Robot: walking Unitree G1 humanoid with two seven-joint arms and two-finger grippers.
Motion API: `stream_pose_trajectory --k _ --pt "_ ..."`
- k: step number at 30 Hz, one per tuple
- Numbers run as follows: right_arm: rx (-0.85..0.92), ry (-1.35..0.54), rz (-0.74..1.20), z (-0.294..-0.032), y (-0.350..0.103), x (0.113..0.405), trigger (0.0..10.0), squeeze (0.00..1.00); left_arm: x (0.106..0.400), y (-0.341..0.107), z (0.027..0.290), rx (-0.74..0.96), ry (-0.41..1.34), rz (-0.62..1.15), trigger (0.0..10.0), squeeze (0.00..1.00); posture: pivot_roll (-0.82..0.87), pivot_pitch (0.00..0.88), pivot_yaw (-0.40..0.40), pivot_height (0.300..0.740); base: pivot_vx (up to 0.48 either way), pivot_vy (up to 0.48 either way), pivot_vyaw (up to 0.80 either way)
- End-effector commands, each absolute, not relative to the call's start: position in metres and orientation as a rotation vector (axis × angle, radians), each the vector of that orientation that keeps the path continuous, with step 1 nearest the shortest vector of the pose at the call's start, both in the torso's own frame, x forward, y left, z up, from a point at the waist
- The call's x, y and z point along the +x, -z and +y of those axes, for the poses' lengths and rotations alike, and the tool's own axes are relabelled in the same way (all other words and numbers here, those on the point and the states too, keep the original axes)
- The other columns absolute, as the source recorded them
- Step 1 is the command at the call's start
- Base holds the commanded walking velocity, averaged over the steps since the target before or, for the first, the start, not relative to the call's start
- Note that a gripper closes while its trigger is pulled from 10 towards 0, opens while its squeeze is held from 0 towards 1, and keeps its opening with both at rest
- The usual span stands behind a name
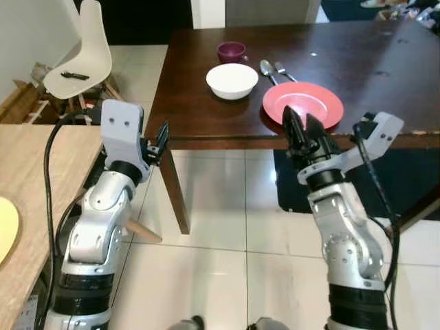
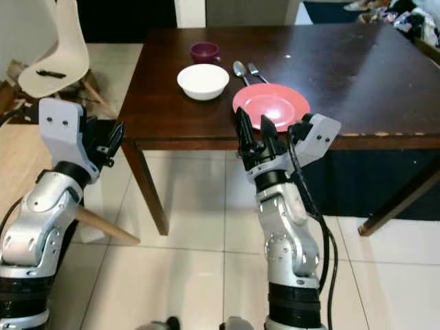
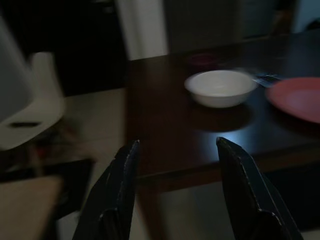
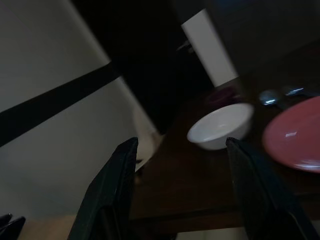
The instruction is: Setting the table
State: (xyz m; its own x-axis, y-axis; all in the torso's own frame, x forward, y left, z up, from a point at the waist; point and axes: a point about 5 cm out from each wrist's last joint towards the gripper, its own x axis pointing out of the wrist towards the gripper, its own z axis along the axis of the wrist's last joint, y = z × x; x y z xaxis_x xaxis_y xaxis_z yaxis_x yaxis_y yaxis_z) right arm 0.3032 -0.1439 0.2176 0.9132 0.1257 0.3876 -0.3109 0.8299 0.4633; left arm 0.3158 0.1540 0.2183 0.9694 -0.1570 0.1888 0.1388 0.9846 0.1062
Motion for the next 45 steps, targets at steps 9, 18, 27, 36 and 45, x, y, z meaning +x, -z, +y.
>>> stream_pose_trajectory --k 9,18,27,36,45 --pt "0.564 -0.303 -0.341 -0.133 -0.218 0.301 10.0 0.0 0.317 -0.216 0.162 0.104 0.115 -0.187 10.0 0.0 -0.08 0.036 0.083 0.74 0.0 0.0 0.75" --pt "0.549 -0.453 -0.383 -0.118 -0.232 0.293 10.0 0.0 0.317 -0.221 0.166 0.103 0.083 -0.192 10.0 0.0 -0.07 0.04 0.082 0.74 0.0 0.0 0.72" --pt "0.552 -0.509 -0.392 -0.111 -0.237 0.293 10.0 0.0 0.322 -0.231 0.181 0.118 0.017 -0.205 10.0 0.0 -0.06 0.042 0.082 0.74 0.0 0.0 0.71" --pt "0.556 -0.533 -0.387 -0.109 -0.237 0.291 10.0 0.0 0.324 -0.233 0.184 0.125 -0.013 -0.197 10.0 0.0 -0.06 0.043 0.082 0.74 0.0 0.0 0.71" --pt "0.573 -0.558 -0.37 -0.107 -0.235 0.29 10.0 0.0 0.33 -0.236 0.189 0.133 -0.006 -0.185 10.0 0.0 -0.06 0.043 0.081 0.74 0.0 0.0 0.71"
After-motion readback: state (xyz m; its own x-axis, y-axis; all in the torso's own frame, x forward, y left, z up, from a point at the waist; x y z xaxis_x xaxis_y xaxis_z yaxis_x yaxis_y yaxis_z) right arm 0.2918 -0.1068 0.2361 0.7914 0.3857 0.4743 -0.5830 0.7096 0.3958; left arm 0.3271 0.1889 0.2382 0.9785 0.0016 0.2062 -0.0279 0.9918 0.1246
